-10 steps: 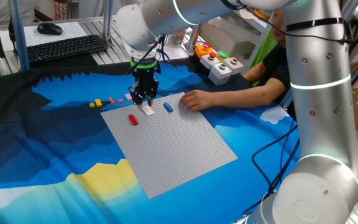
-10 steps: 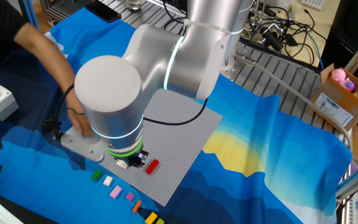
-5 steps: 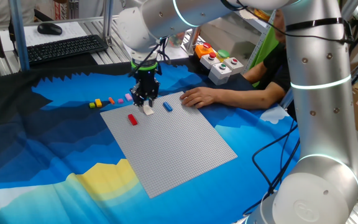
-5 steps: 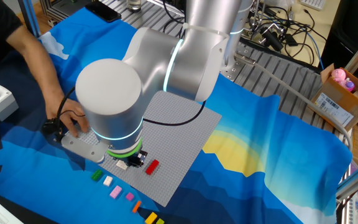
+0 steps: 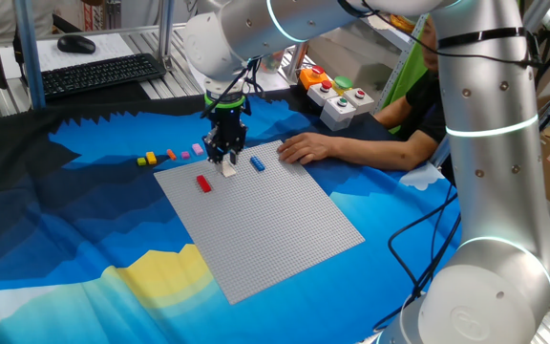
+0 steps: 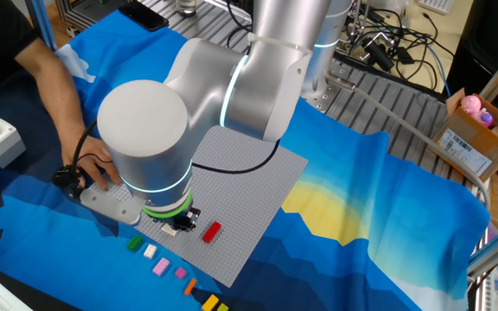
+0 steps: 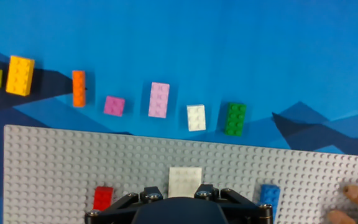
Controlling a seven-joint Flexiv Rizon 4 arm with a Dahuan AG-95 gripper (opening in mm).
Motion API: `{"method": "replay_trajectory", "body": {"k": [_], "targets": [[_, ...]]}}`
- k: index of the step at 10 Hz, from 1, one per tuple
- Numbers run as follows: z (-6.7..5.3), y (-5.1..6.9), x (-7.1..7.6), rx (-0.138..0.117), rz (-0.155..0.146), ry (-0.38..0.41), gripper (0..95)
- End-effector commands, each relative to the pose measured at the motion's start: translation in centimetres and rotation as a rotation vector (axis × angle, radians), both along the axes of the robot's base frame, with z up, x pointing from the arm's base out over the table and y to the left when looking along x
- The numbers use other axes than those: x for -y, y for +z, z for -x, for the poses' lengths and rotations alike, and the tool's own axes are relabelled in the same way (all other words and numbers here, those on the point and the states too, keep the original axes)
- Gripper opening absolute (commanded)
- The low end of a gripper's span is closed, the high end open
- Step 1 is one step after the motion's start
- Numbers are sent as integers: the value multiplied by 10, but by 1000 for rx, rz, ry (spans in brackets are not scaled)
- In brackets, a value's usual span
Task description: Stack small Lego blocks one on top of the other
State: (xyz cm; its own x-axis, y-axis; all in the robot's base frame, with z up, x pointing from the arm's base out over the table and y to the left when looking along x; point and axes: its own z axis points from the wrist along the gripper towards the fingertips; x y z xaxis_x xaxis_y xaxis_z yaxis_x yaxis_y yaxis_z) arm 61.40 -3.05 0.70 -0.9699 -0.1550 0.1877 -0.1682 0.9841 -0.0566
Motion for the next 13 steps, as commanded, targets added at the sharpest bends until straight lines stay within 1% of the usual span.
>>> {"method": "replay_trajectory", "body": {"k": [1, 6, 7, 12, 13], "targets": [[2, 0, 0, 5, 2, -4, 380], [2, -1, 0, 10, 0, -12, 380], [2, -1, 0, 11, 0, -12, 190], [3, -1, -1, 14, 4, -13, 190], [3, -1, -1, 15, 5, -26, 190]]}}
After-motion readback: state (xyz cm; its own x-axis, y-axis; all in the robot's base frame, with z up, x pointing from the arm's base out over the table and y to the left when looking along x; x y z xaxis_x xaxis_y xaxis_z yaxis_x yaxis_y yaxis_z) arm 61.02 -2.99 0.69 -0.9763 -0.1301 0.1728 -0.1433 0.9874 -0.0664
